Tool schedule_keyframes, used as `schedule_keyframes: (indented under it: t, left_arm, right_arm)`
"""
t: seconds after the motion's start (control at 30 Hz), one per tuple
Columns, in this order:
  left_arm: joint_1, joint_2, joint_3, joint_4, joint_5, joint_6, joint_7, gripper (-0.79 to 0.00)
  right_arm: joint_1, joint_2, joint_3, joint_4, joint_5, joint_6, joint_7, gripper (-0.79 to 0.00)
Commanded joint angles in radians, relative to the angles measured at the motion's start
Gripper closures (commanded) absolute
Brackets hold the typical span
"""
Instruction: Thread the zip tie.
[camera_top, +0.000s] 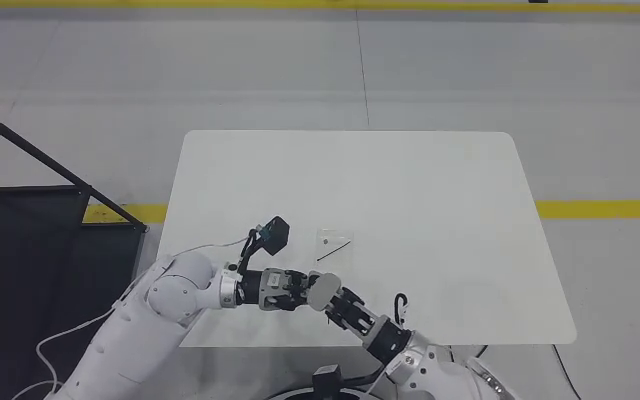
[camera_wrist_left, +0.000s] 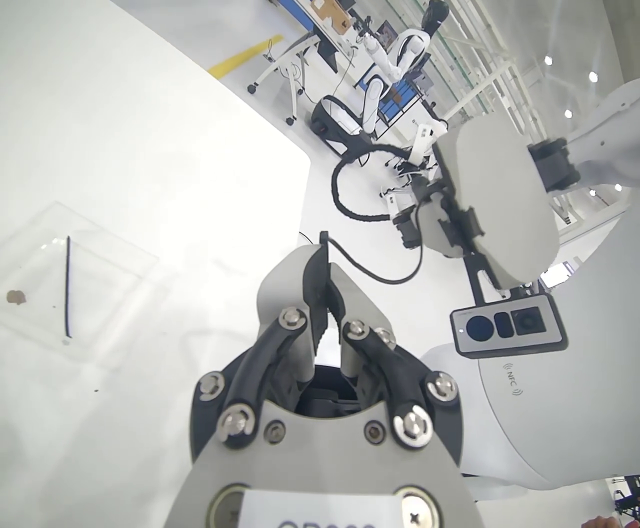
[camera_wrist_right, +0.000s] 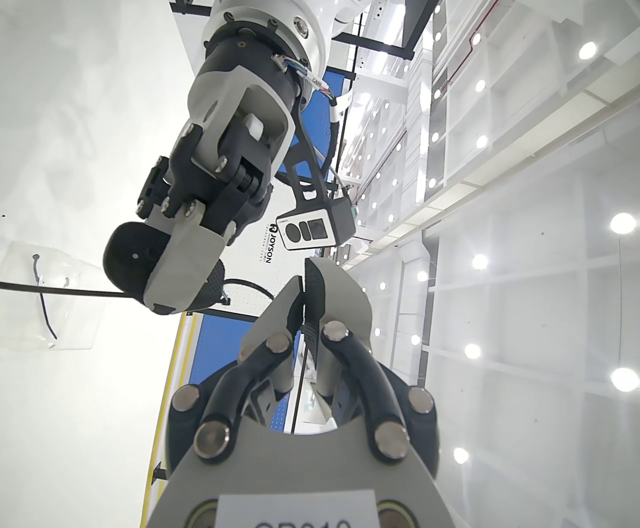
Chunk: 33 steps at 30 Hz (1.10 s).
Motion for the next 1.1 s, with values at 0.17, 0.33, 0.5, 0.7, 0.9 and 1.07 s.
schedule_keyframes:
  t: [0.17,0.33,0.5,0.7,0.9,1.07]
  left_arm:
    - [-0.01,0.001,0.004,0.006,0.0,-0.004,0.001,0.0]
    - [-0.001,0.001,-0.008,-0.015,0.112,-0.023,0.052,0.0]
    - [0.023,-0.002,-0.009,-0.039,0.206,-0.062,0.134,0.0]
    - [0.046,-0.001,-0.024,-0.052,0.273,-0.109,0.203,0.0]
    - [0.063,0.0,-0.032,-0.061,0.308,-0.127,0.244,0.0]
    - [0.068,0.002,-0.033,-0.062,0.319,-0.133,0.261,0.0]
  right_arm:
    - [0.025,0.024,-0.032,-0.001,0.0,0.001,0.044,0.0]
    - [0.04,0.039,-0.056,-0.003,0.0,-0.015,0.091,0.0]
    - [0.052,0.05,-0.079,-0.005,0.0,-0.018,0.133,0.0]
    - [0.05,0.061,-0.091,-0.007,0.0,-0.006,0.169,0.0]
    - [0.052,0.069,-0.099,-0.01,0.0,-0.009,0.192,0.0]
    - [0.057,0.075,-0.107,-0.011,0.0,-0.01,0.204,0.0]
